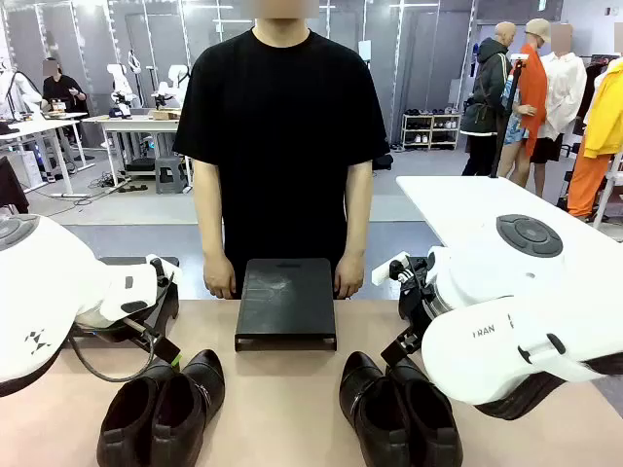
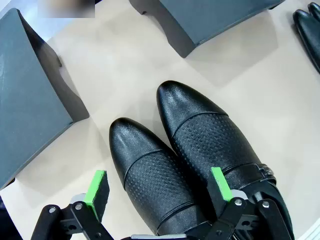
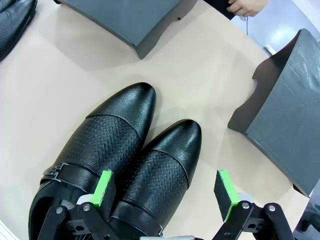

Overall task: Place the shoes on the stand as instructed by the person.
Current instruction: Pick up one pair of Shoes and place it on the Shoes Stand indicated by the person.

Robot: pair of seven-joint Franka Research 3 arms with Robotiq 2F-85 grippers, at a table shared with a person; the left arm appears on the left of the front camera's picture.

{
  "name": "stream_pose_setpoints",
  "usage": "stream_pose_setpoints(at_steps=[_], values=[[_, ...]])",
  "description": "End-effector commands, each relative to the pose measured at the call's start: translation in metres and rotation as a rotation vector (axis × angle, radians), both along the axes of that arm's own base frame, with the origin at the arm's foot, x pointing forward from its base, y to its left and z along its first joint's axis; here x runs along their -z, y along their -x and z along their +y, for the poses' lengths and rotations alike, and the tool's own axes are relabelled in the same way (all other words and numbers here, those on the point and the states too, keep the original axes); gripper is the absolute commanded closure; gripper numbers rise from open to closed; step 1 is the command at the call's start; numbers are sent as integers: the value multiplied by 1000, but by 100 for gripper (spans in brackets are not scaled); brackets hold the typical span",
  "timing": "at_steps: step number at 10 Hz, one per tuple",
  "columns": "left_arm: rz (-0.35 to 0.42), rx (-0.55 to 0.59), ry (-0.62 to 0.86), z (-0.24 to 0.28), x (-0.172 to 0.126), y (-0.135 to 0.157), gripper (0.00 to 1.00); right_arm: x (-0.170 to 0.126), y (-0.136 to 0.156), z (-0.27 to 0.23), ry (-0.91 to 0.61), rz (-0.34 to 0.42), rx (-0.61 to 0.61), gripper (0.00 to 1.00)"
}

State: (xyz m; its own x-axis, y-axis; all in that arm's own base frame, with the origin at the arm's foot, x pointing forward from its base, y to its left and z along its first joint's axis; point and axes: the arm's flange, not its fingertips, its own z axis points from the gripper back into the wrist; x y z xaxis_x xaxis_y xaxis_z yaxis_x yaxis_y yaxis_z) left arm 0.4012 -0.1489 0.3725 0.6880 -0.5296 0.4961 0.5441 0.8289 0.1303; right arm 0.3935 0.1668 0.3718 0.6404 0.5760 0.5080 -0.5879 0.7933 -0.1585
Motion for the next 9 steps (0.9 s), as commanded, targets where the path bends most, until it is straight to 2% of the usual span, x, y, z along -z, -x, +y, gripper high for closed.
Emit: stream_pose_setpoints(at_steps=[1, 9], values=[[0, 1, 0, 0, 0, 0, 0, 0, 0, 0, 0, 0, 0, 0], [0, 1, 0, 0, 0, 0, 0, 0, 0, 0, 0, 0, 0, 0]])
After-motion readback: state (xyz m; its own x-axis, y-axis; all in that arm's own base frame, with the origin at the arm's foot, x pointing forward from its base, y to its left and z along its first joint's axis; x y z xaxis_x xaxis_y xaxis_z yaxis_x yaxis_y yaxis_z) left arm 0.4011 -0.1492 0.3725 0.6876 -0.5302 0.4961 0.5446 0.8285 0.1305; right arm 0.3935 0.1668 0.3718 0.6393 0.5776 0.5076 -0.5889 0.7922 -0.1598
